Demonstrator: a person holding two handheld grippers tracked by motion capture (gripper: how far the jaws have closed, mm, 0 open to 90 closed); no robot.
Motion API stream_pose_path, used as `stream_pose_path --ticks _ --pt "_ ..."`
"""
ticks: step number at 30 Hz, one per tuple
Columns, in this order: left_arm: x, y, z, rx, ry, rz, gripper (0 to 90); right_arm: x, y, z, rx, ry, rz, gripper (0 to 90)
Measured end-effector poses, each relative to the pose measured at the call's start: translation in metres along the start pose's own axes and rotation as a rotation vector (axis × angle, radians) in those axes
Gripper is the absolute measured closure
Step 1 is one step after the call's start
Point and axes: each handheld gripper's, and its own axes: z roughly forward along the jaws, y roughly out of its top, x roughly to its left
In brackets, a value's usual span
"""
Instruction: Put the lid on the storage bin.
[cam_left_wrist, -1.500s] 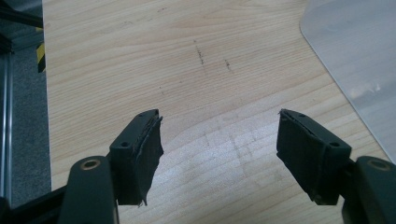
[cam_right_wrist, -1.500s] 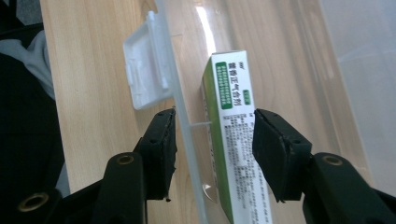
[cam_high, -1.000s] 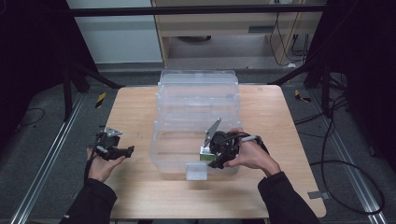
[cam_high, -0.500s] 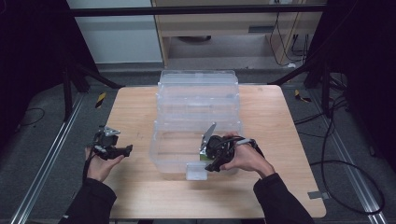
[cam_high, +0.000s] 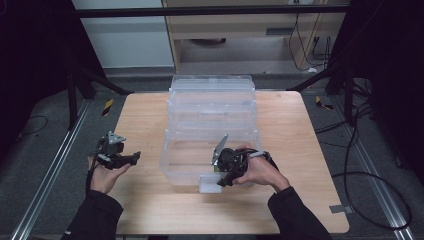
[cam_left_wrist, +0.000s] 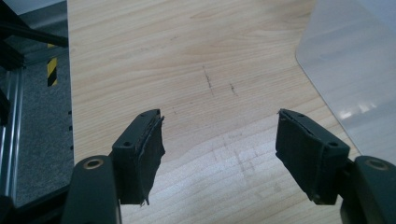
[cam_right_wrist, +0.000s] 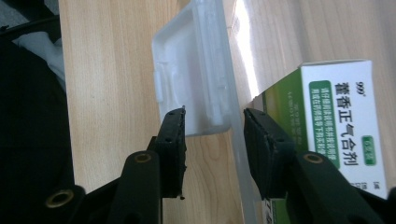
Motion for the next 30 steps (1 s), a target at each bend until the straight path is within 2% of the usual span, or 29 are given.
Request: stream_pose_path --ticks 3,10,15,17,30 --pt "0.0 0.002 -0.003 -0.009 -0.003 0.005 31.5 -0.001 0.0 0.001 0.003 0.001 -0.002 63.0" --pt "-0.002 0.011 -0.008 -0.02 -0.019 0.035 32.1 -0.005 0.0 0.003 0.006 0.027 0.004 62.7" --pt "-0.005 0.025 -0.012 -0.041 -0.041 0.058 33.1 -0.007 0.0 0.003 0.007 0.038 0.007 62.9" --pt "-0.007 0.034 -0.014 -0.059 -0.059 0.079 33.4 -0.007 0.0 0.003 0.008 0.041 0.007 63.0" --pt "-0.027 0.084 -0.024 -0.114 -0.096 0.251 34.3 -0.007 -0.001 0.003 0.006 0.043 0.0 63.0"
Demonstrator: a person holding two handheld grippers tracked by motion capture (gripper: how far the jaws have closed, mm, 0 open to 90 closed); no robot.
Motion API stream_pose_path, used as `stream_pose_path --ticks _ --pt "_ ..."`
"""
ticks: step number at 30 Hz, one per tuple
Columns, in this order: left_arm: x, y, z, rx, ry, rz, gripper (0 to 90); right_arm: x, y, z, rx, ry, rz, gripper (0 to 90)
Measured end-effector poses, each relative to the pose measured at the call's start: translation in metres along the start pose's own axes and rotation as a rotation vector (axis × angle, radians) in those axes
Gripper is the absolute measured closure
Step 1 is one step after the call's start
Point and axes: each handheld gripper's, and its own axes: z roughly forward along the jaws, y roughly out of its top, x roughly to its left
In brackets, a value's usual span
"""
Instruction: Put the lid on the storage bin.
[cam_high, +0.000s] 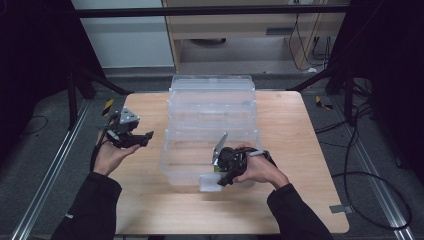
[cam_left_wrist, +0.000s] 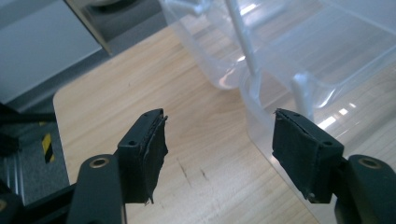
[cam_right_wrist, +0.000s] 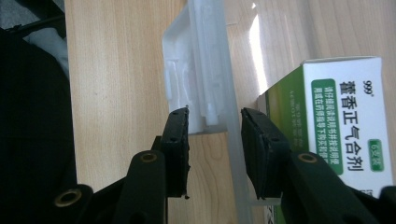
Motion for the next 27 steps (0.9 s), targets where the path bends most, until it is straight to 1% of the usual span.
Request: stream_pose_path --ticks 2,6,9,10,11,13,15,18,19,20,23,24,25,27 --pt "0.0 0.005 -0.001 -0.009 -0.014 0.006 34.5 0.0 0.0 0.0 -0.001 -0.002 -0.001 63.0" --pt "0.001 0.014 -0.004 -0.025 -0.034 0.037 35.6 0.001 0.0 0.0 0.0 -0.004 -0.002 63.0" --pt "0.001 0.02 -0.004 -0.043 -0.068 0.074 38.0 0.001 0.0 0.0 0.001 -0.004 -0.003 63.0" --pt "0.0 0.022 -0.004 -0.041 -0.071 0.082 38.4 0.001 0.0 0.0 0.001 -0.004 -0.003 63.0" --pt "0.0 0.025 -0.004 -0.048 -0.075 0.087 38.5 0.001 0.0 0.0 0.0 -0.003 -0.005 63.0" --pt "0.0 0.029 -0.003 -0.064 -0.098 0.088 38.7 0.001 0.0 0.0 0.001 -0.003 -0.004 63.0" --pt "-0.001 0.034 -0.003 -0.068 -0.102 0.096 38.8 0.0 0.0 0.0 -0.002 -0.003 -0.01 63.1" --pt "-0.002 0.043 -0.002 -0.076 -0.111 0.126 39.0 0.0 0.0 0.0 -0.002 -0.002 -0.011 63.0" --pt "-0.002 0.046 -0.002 -0.081 -0.119 0.131 39.1 0.0 0.0 0.0 0.0 0.0 -0.012 63.1" --pt "-0.004 0.048 -0.001 -0.084 -0.132 0.125 39.3 0.0 0.0 0.0 -0.001 -0.001 -0.014 63.0" --pt "-0.006 0.056 -0.001 -0.099 -0.155 0.15 40.0 0.001 0.0 0.0 -0.001 -0.004 -0.017 63.0" --pt "-0.007 0.058 0.0 -0.105 -0.158 0.15 40.1 0.001 0.0 0.0 -0.001 -0.004 -0.017 63.0" --pt "-0.007 0.061 0.0 -0.105 -0.16 0.165 40.2 0.001 -0.001 0.0 -0.001 -0.004 -0.017 63.0" --pt "-0.008 0.066 0.0 -0.108 -0.172 0.183 40.6 0.001 -0.001 0.0 -0.002 -0.002 -0.016 63.0"
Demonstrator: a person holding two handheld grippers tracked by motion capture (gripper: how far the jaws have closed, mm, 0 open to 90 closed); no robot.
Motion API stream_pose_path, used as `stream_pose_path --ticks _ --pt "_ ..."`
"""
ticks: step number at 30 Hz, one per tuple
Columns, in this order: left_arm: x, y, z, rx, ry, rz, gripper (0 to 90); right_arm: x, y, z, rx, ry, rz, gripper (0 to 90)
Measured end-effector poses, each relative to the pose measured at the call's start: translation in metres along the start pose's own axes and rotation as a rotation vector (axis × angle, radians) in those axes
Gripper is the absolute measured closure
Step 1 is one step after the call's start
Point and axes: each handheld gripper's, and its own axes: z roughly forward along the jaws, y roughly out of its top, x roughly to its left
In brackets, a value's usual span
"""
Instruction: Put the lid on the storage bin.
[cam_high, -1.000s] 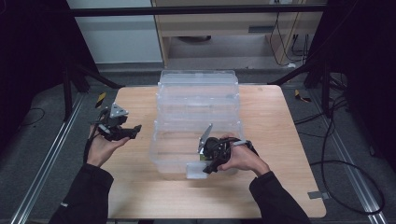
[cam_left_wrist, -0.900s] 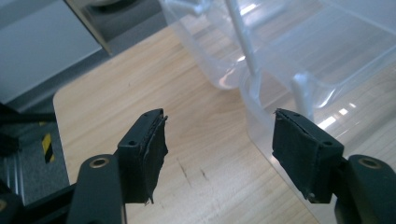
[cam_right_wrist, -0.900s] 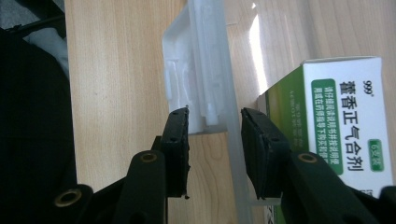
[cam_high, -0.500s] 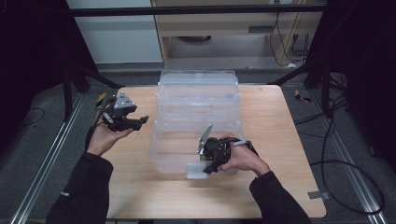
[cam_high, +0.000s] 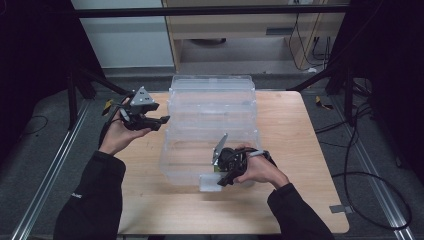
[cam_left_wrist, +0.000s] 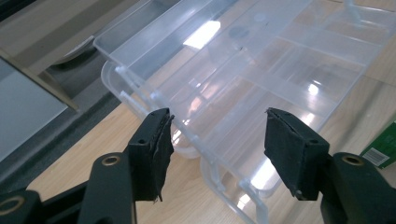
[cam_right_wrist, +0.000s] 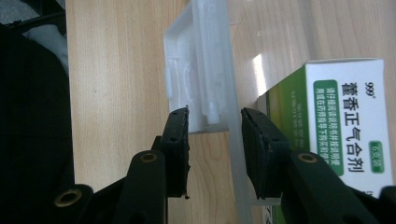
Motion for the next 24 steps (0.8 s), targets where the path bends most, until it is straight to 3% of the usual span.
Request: stream_pose_path --ticks 13,17,22,24 --pt "0.001 0.029 0.018 0.016 -0.054 0.082 39.3 0.0 -0.001 0.0 -0.002 0.001 -0.005 63.1" --pt "0.002 0.036 0.025 0.057 -0.067 0.14 39.2 -0.001 -0.001 0.0 -0.005 0.005 -0.01 63.1" --pt "0.003 0.042 0.033 0.066 -0.1 0.162 41.9 0.0 -0.001 0.0 -0.008 0.005 -0.016 63.1" --pt "0.002 0.045 0.036 0.087 -0.108 0.195 42.4 0.0 -0.001 0.0 -0.008 0.005 -0.016 63.1"
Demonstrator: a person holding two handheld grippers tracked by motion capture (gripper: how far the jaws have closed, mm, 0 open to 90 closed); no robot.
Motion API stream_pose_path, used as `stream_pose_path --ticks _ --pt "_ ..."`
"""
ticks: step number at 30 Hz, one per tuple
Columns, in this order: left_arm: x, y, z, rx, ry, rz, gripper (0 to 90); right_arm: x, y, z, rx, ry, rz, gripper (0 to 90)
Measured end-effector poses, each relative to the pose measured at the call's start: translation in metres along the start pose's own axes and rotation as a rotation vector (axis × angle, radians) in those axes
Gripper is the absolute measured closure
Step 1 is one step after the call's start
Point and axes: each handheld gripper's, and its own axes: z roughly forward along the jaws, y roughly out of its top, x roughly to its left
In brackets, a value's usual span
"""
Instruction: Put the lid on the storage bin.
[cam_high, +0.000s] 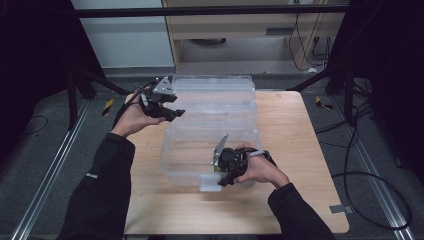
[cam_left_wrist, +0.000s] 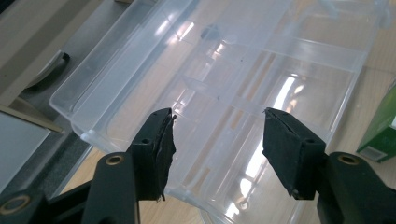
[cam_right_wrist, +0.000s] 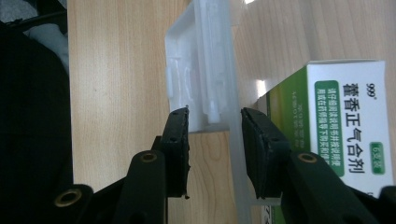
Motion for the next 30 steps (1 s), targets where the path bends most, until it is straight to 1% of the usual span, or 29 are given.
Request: stream_pose_path --ticks 3,4,7,11,13,14,16,17,20,23,24,28,29,30 --pt "-0.001 0.005 0.004 0.013 -0.015 0.018 43.6 0.0 0.0 0.0 0.002 0.001 0.003 63.1" --pt "-0.001 0.007 0.005 0.018 -0.018 0.03 43.7 0.0 0.0 0.0 0.001 0.002 0.002 63.1" --pt "-0.001 0.012 0.008 0.02 -0.026 0.048 44.8 -0.001 -0.001 0.0 -0.001 0.008 0.006 63.1" --pt "-0.001 0.016 0.013 0.046 -0.033 0.085 46.3 0.0 0.0 0.0 -0.001 0.003 -0.005 63.0" --pt "-0.001 0.018 0.015 0.061 -0.044 0.1 46.6 0.0 -0.001 0.0 0.0 0.001 -0.006 63.0" --pt "-0.001 0.019 0.016 0.072 -0.043 0.116 46.9 0.0 -0.001 0.0 0.0 0.001 -0.005 63.0" --pt "0.0 0.02 0.018 0.072 -0.054 0.124 47.5 0.0 -0.001 0.0 0.001 0.001 -0.006 63.0" --pt "0.0 0.021 0.019 0.079 -0.053 0.136 47.5 0.0 -0.001 0.0 0.001 0.001 -0.006 63.0" --pt "0.001 0.024 0.023 0.075 -0.046 0.152 47.3 0.0 -0.001 0.0 0.0 -0.001 -0.006 63.0" --pt "0.001 0.025 0.027 0.077 -0.051 0.158 47.6 0.0 -0.001 0.0 -0.003 -0.001 -0.01 63.0" --pt "0.001 0.026 0.028 0.094 -0.052 0.166 47.9 0.0 -0.001 0.0 -0.001 -0.002 -0.008 63.0" --pt "0.001 0.027 0.034 0.104 -0.062 0.174 50.9 0.0 -0.001 0.001 -0.003 -0.003 -0.011 63.0" --pt "0.0 0.028 0.035 0.114 -0.068 0.179 52.1 0.0 -0.001 0.0 -0.003 -0.003 -0.01 63.0" --pt "0.0 0.027 0.038 0.115 -0.066 0.183 53.1 0.0 0.0 0.0 0.001 -0.001 -0.008 63.0"
